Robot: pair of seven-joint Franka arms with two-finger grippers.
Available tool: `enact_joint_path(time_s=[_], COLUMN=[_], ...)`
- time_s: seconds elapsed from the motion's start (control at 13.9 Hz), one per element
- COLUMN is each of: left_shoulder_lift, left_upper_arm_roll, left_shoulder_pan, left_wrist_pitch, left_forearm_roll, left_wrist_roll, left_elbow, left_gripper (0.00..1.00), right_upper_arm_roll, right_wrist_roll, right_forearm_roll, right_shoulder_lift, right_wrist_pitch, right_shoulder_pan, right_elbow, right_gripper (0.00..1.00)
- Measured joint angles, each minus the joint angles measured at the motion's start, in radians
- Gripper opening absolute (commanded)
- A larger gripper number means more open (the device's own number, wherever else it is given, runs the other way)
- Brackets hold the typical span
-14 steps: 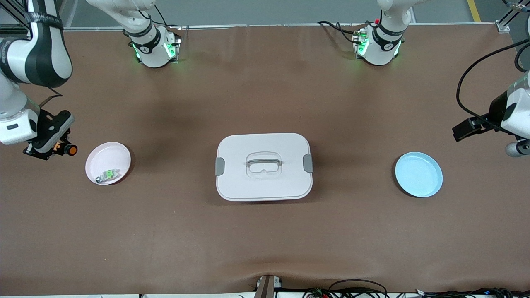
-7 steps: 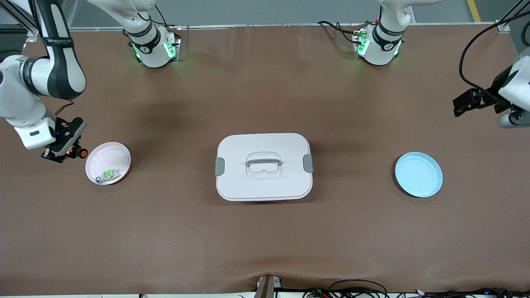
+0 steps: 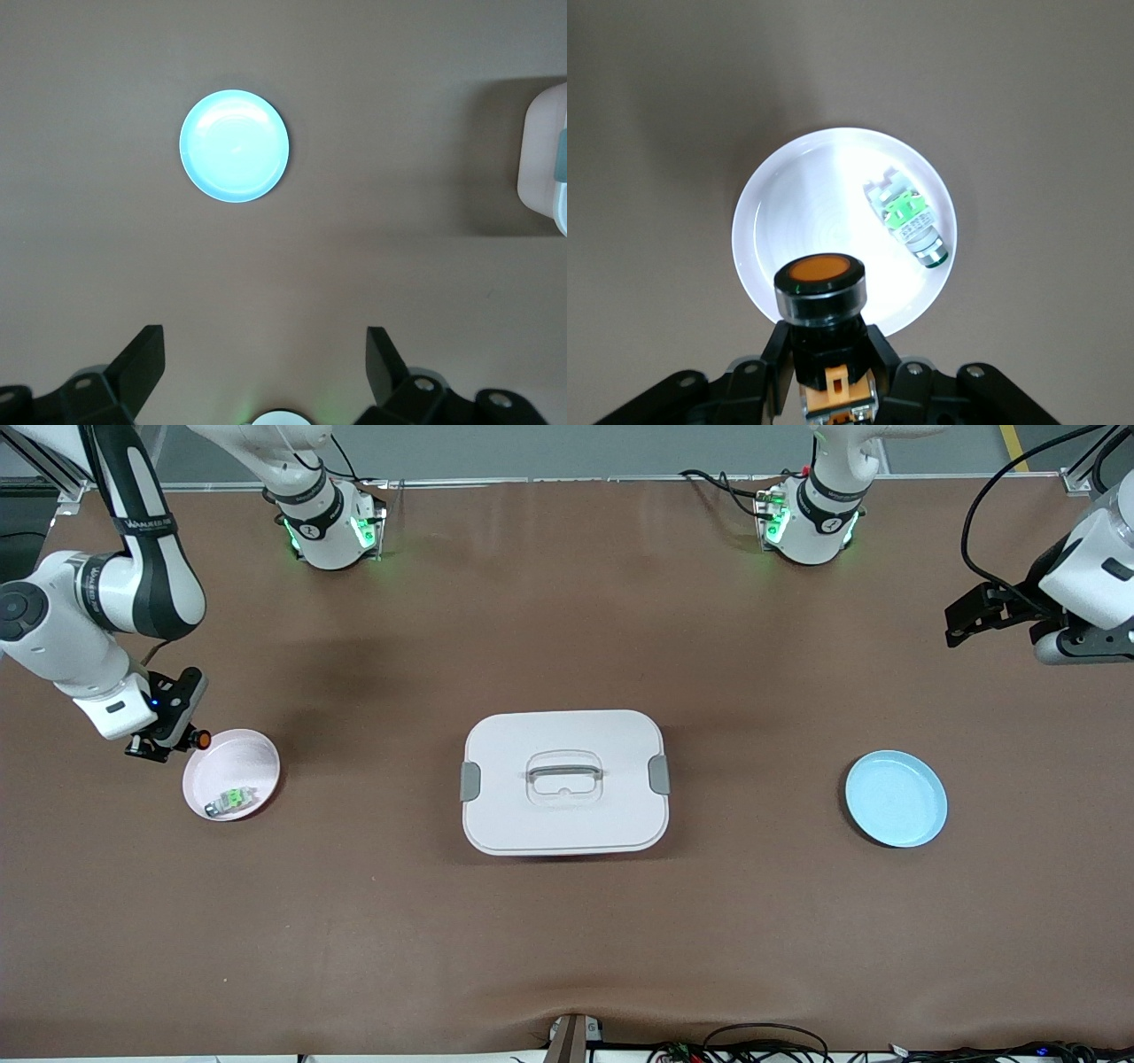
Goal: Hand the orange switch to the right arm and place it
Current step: 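Carry the switch with the right gripper while the left gripper retracts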
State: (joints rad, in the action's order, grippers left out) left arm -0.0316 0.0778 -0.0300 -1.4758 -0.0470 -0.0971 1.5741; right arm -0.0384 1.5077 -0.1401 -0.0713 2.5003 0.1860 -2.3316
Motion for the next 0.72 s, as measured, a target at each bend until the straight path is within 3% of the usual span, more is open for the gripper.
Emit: enact_joint_path(time_s=[0.36, 0.72], left_shoulder_lift=[-0.022, -0.023], left_upper_arm_roll=[-0.002, -0.002], left_shoulder_pan=[0.002, 0.002], left_wrist_pitch=[0.000, 0.000], left_forearm_roll=[0.000, 0.003], left_wrist_roll=[0.000, 0.000], left_elbow=[0.003, 0.003], left_gripper=[1.00, 1.00], right_upper_arm_roll=[0.000, 0.001], right_wrist_roll=[0.019, 0.019], right_forearm_roll=[-0.002, -0.005], right_shoulder_lift=[-0.063, -0.135], right_wrist_pitch=[0.155, 0.206], right_shoulder_pan=[0.035, 0.035], right_elbow=[-0.053, -0.063], right_gripper=[0.06, 0.06])
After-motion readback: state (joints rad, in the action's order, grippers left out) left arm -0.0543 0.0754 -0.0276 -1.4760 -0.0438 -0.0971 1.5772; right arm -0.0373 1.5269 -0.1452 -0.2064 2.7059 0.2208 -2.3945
